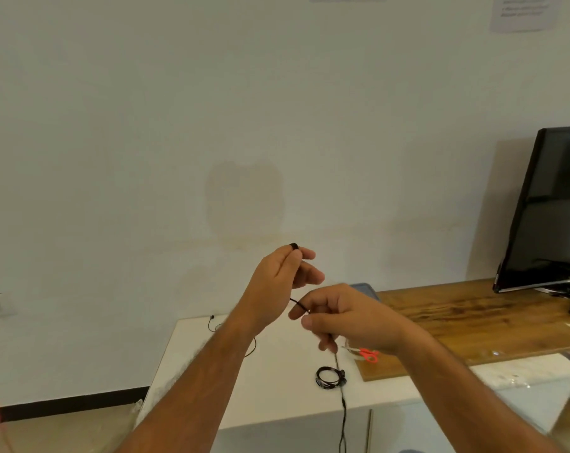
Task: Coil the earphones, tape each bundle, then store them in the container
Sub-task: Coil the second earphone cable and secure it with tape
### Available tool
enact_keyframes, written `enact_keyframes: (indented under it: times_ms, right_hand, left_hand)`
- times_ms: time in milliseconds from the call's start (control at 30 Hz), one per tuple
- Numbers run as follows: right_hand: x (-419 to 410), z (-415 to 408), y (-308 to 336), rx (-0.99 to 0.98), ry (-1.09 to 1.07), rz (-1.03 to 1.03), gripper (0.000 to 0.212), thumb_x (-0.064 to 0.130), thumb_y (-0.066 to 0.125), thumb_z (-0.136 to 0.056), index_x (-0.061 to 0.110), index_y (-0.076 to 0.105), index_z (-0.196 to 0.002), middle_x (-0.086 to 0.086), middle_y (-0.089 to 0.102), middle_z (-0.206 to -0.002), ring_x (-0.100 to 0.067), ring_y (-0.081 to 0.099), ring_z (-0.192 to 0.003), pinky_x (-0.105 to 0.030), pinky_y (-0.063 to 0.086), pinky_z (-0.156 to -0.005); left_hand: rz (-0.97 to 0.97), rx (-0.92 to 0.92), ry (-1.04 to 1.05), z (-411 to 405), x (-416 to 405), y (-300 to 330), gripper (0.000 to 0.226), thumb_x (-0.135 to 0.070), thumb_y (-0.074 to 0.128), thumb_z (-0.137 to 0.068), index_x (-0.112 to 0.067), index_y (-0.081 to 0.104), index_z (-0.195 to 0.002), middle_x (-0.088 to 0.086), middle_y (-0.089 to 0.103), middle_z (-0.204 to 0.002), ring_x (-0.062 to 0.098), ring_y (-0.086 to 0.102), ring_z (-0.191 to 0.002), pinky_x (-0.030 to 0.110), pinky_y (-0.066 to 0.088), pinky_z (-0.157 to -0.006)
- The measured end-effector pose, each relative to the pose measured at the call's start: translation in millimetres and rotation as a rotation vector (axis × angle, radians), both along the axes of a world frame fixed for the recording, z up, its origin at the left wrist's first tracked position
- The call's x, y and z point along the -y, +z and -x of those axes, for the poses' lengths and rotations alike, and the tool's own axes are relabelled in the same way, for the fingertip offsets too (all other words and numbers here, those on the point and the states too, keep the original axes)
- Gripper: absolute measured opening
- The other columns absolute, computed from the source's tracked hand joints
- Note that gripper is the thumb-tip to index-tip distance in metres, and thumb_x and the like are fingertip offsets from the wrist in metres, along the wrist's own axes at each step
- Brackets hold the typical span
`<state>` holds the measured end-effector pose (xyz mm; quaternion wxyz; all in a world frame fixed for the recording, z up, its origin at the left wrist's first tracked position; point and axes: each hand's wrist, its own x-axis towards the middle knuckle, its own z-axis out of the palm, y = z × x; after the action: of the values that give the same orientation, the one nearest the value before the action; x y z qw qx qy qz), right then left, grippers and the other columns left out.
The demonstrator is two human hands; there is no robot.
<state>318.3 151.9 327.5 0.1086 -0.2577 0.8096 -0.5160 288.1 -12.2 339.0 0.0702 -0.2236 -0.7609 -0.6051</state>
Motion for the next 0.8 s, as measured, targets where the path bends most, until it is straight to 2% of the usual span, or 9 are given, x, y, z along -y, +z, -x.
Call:
enact_keyframes:
  times_ms: [67, 167, 233, 333, 433, 567, 633, 733, 800]
  right_hand:
    - [-5.1, -1.4, 14.8, -0.059, -0.049, 0.006, 0.012, 0.012, 0.060, -0.095, 0.007, 0.070, -0.102, -0.007, 0.054, -0.065, -0.009, 0.053, -0.052, -0.031, 0.057, -0.064]
    - [-13.3, 0.4, 37.8, -0.195, -0.129, -0.040, 0.008, 0.011, 0.064, -0.091, 0.010, 0.071, -0.087, 0.002, 0.060, -0.062, -0.003, 0.048, -0.049, -0.019, 0.044, -0.052]
    - [-18.2, 5.6, 47.6, -0.297, -0.155, -0.073, 0.008, 0.011, 0.067, -0.088, 0.012, 0.072, -0.082, 0.007, 0.060, -0.059, -0.006, 0.048, -0.053, -0.021, 0.040, -0.053]
    - [-22.5, 12.6, 56.1, -0.371, -0.166, -0.045, 0.004, 0.010, 0.069, -0.087, 0.011, 0.072, -0.086, 0.000, 0.065, -0.066, -0.006, 0.054, -0.059, -0.022, 0.046, -0.059]
    - [-24.5, 22.1, 53.5, -0.314, -0.146, 0.109, 0.007, 0.005, 0.067, -0.089, 0.007, 0.072, -0.092, -0.014, 0.067, -0.075, -0.017, 0.061, -0.066, -0.031, 0.054, -0.067]
    - [-21.1, 29.3, 33.7, -0.191, -0.101, 0.311, 0.014, 0.013, 0.060, -0.091, 0.005, 0.071, -0.096, -0.017, 0.068, -0.081, -0.034, 0.062, -0.076, -0.046, 0.055, -0.075]
    - [-15.4, 27.0, 23.8, -0.127, -0.062, 0.398, 0.015, 0.012, 0.055, -0.095, 0.004, 0.067, -0.095, -0.014, 0.069, -0.077, -0.031, 0.066, -0.072, -0.044, 0.057, -0.070]
    - [-4.6, 21.1, 10.9, -0.016, -0.008, 0.522, 0.026, 0.011, 0.050, -0.097, 0.013, 0.067, -0.078, -0.006, 0.067, -0.064, -0.021, 0.063, -0.053, -0.029, 0.051, -0.055]
    - [0.1, 20.6, 1.8, -0.002, -0.016, 0.547, 0.035, 0.009, 0.052, -0.096, 0.022, 0.067, -0.068, 0.001, 0.061, -0.060, -0.013, 0.056, -0.051, -0.028, 0.051, -0.060]
  left_hand:
    - [0.073, 0.041, -0.015, -0.3, 2.9, -3.1, 0.030, -0.016, 0.033, -0.105, -0.007, 0.062, -0.104, 0.004, 0.071, -0.075, 0.015, 0.068, -0.074, 0.029, 0.056, -0.076]
    - [0.144, 0.148, -0.118, -7.7, 3.2, -3.1, 0.033, -0.017, 0.033, -0.105, -0.007, 0.061, -0.091, 0.009, 0.067, -0.071, 0.022, 0.066, -0.067, 0.036, 0.057, -0.073]
    - [0.141, 0.217, -0.180, -14.7, 1.9, -0.6, 0.037, -0.021, 0.031, -0.106, -0.010, 0.061, -0.088, 0.005, 0.059, -0.065, 0.019, 0.057, -0.058, 0.030, 0.053, -0.064]
    - [0.001, 0.347, -0.302, -21.6, 0.0, 4.8, 0.041, -0.026, 0.027, -0.106, -0.010, 0.060, -0.086, 0.000, 0.042, -0.058, 0.015, 0.038, -0.050, 0.031, 0.049, -0.062]
    - [-0.149, 0.446, -0.412, -25.4, -1.6, 10.5, 0.042, -0.029, 0.026, -0.105, -0.011, 0.056, -0.082, 0.000, 0.037, -0.057, 0.014, 0.033, -0.048, 0.031, 0.047, -0.060]
    - [-0.299, 0.491, -0.523, -27.4, -4.6, 16.5, 0.040, -0.029, 0.027, -0.103, -0.012, 0.054, -0.079, 0.000, 0.039, -0.057, 0.014, 0.036, -0.045, 0.031, 0.048, -0.059]
    - [-0.356, 0.484, -0.556, -27.0, -6.3, 18.8, 0.035, -0.030, 0.031, -0.098, -0.011, 0.053, -0.079, 0.001, 0.042, -0.056, 0.015, 0.039, -0.045, 0.032, 0.049, -0.058]
    - [-0.429, 0.466, -0.560, -25.5, -9.4, 20.7, 0.036, -0.035, 0.034, -0.091, -0.007, 0.056, -0.084, 0.005, 0.050, -0.056, 0.019, 0.048, -0.046, 0.033, 0.051, -0.059]
    - [-0.463, 0.448, -0.545, -23.7, -9.5, 21.4, 0.044, -0.039, 0.033, -0.091, -0.003, 0.058, -0.090, 0.008, 0.056, -0.059, 0.022, 0.056, -0.050, 0.034, 0.054, -0.063]
